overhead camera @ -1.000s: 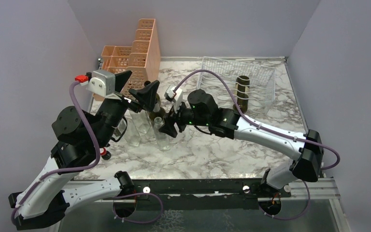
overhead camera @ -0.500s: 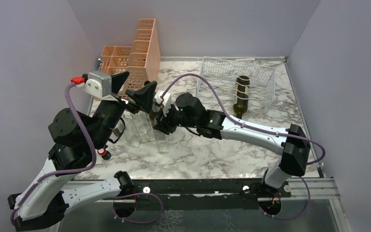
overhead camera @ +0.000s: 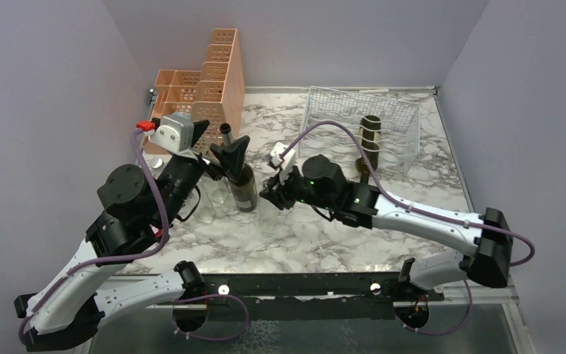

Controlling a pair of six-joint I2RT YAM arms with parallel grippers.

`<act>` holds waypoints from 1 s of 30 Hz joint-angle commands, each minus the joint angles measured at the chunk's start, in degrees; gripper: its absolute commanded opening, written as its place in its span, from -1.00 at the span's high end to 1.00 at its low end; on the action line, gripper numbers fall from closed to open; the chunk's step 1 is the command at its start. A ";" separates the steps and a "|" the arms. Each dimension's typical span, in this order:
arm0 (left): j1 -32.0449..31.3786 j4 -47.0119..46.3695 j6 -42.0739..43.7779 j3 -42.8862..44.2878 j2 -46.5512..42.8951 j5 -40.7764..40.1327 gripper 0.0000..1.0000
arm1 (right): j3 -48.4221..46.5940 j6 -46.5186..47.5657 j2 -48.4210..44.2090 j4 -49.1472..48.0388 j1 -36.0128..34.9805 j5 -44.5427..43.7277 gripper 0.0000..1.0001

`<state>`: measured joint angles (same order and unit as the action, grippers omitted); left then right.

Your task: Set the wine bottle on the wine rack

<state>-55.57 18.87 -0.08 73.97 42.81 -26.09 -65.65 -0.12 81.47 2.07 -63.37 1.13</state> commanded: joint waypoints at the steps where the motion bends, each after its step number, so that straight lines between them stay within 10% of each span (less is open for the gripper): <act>1: 0.02 -0.15 -1.32 -2.11 -0.01 3.70 -0.98 | 5.34 -4.01 -11.29 -1.61 -0.26 -13.25 0.90; 14: -0.02 -8.81 -4.65 -15.96 7.37 18.99 -0.98 | 8.15 -27.89 -26.75 22.45 -0.25 -47.10 0.94; 30: -0.28 -44.14 -5.33 -37.93 19.71 37.74 -0.98 | 2.90 -39.83 -31.01 32.73 -0.20 -51.40 0.95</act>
<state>-55.57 -14.04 -6.20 35.92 58.28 7.11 -60.05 -36.49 53.21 36.12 -63.37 -47.18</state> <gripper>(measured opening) 0.989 0.369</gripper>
